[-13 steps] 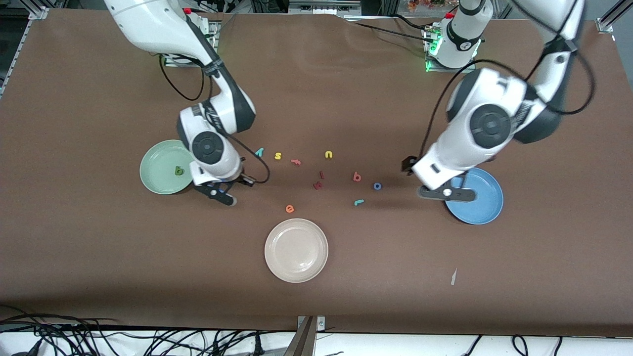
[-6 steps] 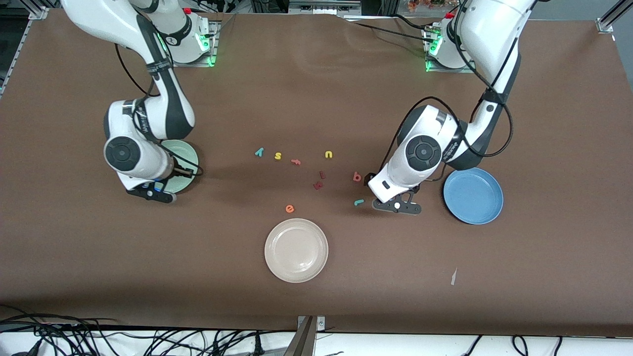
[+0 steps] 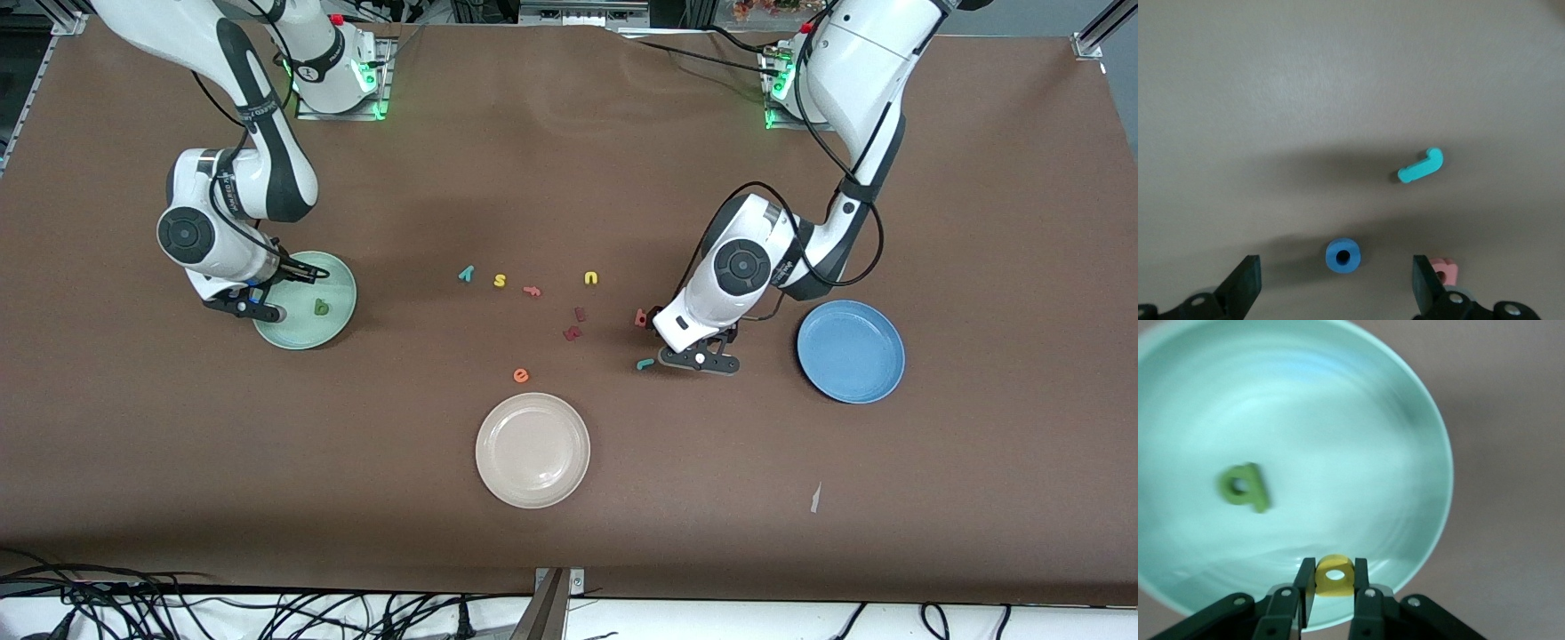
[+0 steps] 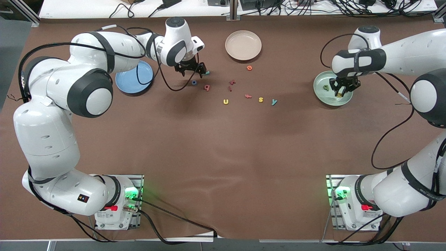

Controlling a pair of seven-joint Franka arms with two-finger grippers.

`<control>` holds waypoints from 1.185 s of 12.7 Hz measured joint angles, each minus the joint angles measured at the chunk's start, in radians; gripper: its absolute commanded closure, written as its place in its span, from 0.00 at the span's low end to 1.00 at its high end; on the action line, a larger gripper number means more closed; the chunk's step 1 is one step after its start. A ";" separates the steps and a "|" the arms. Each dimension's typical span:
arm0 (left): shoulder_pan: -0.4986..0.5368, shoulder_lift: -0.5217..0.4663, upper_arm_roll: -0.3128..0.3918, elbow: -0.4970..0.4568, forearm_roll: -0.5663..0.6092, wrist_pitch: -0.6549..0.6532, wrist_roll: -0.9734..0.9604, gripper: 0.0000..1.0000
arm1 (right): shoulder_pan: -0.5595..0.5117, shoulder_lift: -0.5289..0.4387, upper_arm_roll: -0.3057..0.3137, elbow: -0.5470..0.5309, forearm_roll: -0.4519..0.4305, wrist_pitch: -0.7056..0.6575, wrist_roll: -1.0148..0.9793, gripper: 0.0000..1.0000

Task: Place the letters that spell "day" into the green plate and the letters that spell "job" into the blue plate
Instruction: 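Place the yellow a while the left gripper grasps the blue o, then grasp the cyan y while the left gripper carries the blue o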

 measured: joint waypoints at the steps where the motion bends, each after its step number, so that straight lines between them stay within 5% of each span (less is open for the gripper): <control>1: 0.000 0.000 0.000 -0.018 0.014 0.016 -0.002 0.00 | -0.010 0.004 -0.002 -0.006 0.012 0.008 -0.014 0.00; 5: -0.003 0.005 0.001 -0.043 0.029 0.037 -0.017 0.10 | -0.015 -0.014 0.002 0.006 0.044 -0.020 -0.024 0.00; 8: -0.021 0.020 0.000 -0.043 0.042 0.052 -0.051 0.22 | -0.012 -0.076 0.029 0.091 0.050 -0.194 0.000 0.00; 11: -0.025 0.024 0.002 -0.043 0.042 0.060 -0.057 0.32 | -0.010 -0.111 0.129 0.142 0.059 -0.255 0.185 0.00; 15: -0.025 0.024 0.005 -0.043 0.062 0.066 -0.060 0.44 | -0.002 -0.100 0.310 0.142 0.059 -0.147 0.496 0.01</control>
